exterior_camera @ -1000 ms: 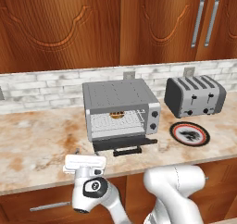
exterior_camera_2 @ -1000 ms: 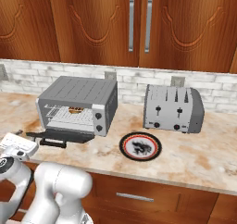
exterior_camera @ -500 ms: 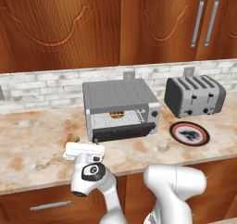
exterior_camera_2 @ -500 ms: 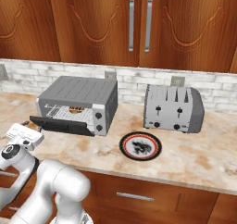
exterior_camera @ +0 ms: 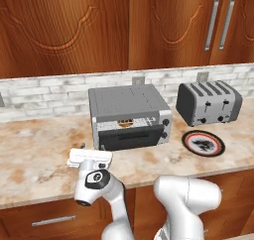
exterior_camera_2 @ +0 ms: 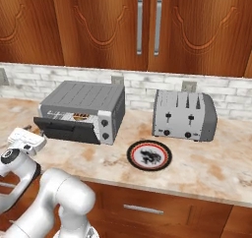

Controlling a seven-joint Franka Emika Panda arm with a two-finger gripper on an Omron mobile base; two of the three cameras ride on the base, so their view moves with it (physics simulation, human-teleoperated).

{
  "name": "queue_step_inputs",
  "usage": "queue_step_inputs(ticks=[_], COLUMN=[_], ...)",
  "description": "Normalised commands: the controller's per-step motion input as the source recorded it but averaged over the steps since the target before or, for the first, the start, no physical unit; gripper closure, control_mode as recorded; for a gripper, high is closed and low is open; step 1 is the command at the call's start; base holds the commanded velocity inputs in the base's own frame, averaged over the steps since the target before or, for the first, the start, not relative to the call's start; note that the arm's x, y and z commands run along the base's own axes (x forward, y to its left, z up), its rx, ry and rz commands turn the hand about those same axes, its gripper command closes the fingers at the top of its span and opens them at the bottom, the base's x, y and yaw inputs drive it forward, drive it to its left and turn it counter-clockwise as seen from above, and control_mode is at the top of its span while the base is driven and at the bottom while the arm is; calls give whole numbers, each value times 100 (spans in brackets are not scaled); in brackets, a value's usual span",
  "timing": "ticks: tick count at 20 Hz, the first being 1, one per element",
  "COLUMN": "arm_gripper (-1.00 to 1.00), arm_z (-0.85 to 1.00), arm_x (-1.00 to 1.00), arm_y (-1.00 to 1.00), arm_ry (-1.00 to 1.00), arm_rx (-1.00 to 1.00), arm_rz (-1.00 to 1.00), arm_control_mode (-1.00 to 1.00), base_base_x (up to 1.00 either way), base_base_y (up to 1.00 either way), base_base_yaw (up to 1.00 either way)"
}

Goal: Pick up the bagel from the plate, place it on the toaster oven rack, close the door, and set the timer.

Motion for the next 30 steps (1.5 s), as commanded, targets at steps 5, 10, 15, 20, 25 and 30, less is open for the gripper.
queue_step_inputs(ticks=[5, 10, 15, 20, 25, 30], arm_gripper=[-100, -100, -100, -100, -100, -100], arm_z=[95, 78, 39, 32, 46, 65], arm_x=[3, 73, 96, 42, 14, -14], arm_y=[0, -12, -42, -50, -25, -13], arm_ry=[-44, -3, 1, 3, 0, -4], arm_rx=[5, 13, 17, 14, 9, 6], arm_rz=[0, 0, 0, 4, 1, 5], arm_control_mode=[-100, -100, -100, -100, -100, -100], base_base_x=[0, 0, 0, 0, 0, 0], base_base_y=[0, 0, 0, 0, 0, 0], base_base_yaw=[0, 0, 0, 0, 0, 0])
